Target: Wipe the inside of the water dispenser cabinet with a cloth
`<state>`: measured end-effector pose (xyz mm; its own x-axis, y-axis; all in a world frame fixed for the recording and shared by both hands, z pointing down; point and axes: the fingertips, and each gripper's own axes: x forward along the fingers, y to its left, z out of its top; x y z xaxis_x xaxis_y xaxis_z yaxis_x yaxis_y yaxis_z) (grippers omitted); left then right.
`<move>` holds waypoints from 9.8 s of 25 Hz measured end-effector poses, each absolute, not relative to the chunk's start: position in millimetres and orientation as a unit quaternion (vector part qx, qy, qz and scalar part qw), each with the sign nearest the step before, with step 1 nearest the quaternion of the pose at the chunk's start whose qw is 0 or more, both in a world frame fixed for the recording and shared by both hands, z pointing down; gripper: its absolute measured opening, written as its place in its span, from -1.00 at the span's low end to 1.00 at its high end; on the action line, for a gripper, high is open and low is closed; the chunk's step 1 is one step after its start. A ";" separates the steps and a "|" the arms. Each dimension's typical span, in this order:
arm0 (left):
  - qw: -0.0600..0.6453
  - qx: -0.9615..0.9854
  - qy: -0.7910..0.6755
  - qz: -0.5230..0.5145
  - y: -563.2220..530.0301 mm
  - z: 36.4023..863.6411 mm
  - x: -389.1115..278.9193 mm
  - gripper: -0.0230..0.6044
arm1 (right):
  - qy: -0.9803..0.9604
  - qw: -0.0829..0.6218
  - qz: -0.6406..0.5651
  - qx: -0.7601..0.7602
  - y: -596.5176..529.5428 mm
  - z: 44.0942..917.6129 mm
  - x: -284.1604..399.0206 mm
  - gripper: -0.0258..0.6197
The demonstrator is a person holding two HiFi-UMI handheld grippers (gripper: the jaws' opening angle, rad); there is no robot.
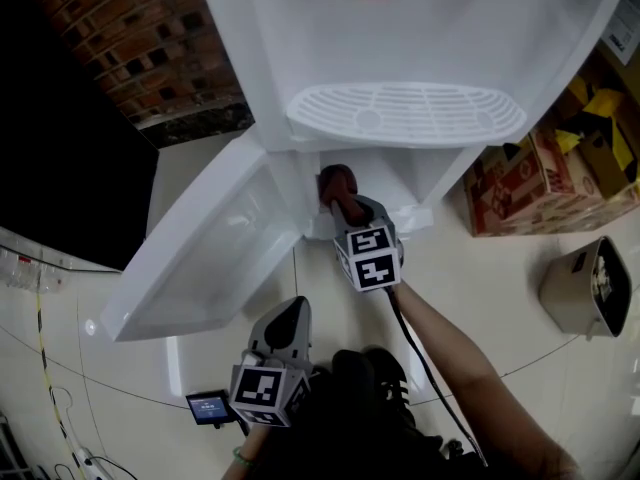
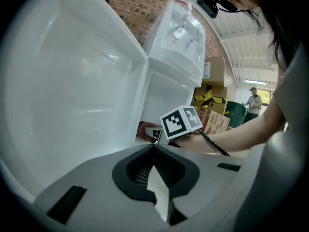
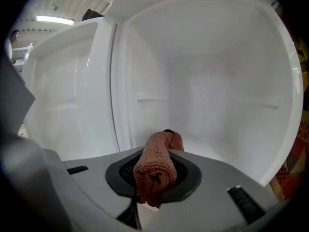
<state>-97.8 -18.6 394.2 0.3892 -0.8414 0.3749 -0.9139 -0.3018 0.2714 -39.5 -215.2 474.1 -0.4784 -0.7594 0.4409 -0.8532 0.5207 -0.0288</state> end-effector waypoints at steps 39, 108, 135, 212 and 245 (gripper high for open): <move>0.230 0.797 -0.551 0.088 -17.8 401.0 -103.9 -0.94 | -0.903 0.100 0.091 0.409 -201.1 402.6 -54.6 -0.69; 0.242 0.799 -0.539 0.115 -10.4 427.7 -110.6 -0.94 | -0.843 0.184 0.092 0.497 -291.8 462.2 -16.6 -0.69; 0.239 0.799 -0.538 0.122 -8.0 431.5 -113.6 -0.94 | -0.757 0.172 0.128 0.618 -297.9 469.3 63.2 -0.69; 0.226 0.800 -0.544 0.109 -22.2 427.0 -85.3 -0.94 | -0.745 0.104 0.132 0.646 -134.3 447.8 114.8 -0.69; 0.174 0.832 -0.512 0.121 -22.5 420.6 -11.7 -0.94 | -0.806 0.072 0.163 0.564 -28.5 411.3 83.1 -0.70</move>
